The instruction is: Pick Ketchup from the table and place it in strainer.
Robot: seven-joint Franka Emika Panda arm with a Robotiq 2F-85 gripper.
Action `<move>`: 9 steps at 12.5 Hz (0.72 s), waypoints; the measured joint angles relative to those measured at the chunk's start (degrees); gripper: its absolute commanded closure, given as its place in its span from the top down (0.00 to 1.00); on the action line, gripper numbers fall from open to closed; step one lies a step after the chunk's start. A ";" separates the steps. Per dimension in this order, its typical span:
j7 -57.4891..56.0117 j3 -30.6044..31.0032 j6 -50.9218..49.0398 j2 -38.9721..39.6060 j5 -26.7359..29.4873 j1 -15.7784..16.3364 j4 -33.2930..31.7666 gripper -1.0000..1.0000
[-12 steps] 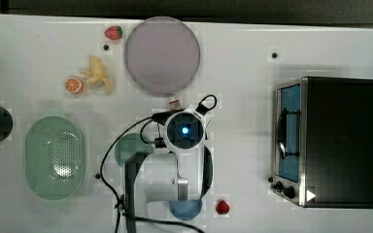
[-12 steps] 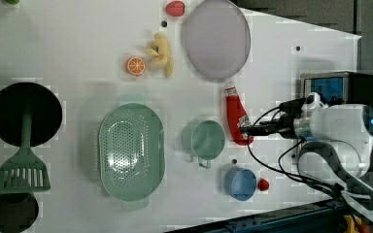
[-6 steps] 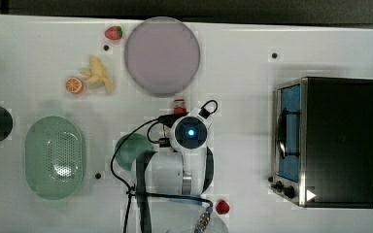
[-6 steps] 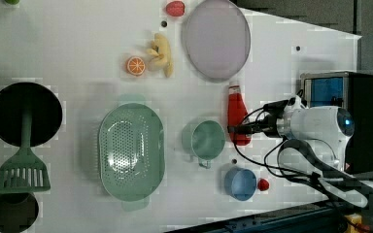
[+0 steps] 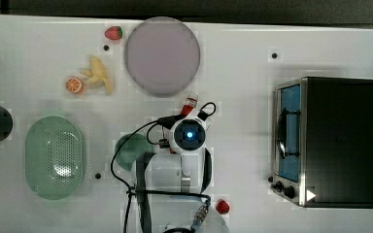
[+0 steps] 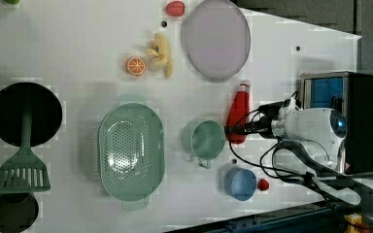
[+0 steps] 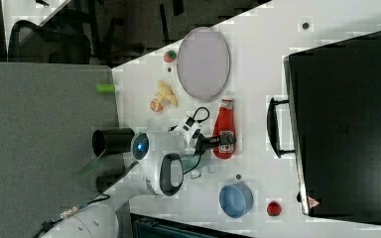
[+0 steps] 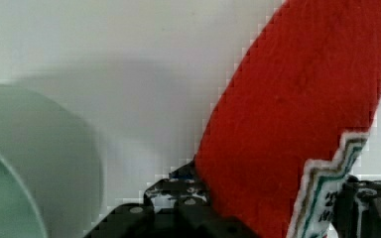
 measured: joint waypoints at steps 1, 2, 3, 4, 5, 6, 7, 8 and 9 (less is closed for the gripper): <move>0.00 -0.01 0.17 -0.29 0.10 0.21 0.11 0.60; 0.00 -0.03 -0.28 -0.35 -0.05 0.40 0.45 0.60; 0.00 -0.03 -0.78 -0.67 -0.02 0.42 0.34 0.60; 0.00 0.11 -2.24 -1.71 0.06 0.36 0.22 0.60; 0.00 0.11 -5.76 -3.80 -0.22 0.35 -0.11 0.60; 0.00 -0.37 -10.49 -6.88 -0.41 0.62 -0.22 0.60; 0.00 -0.67 -15.64 -10.65 -0.38 0.70 -0.22 0.60; 0.00 -0.67 -20.48 -14.80 -0.23 0.65 0.00 0.60; 0.00 -0.52 -25.35 -19.33 -0.06 0.65 0.56 0.60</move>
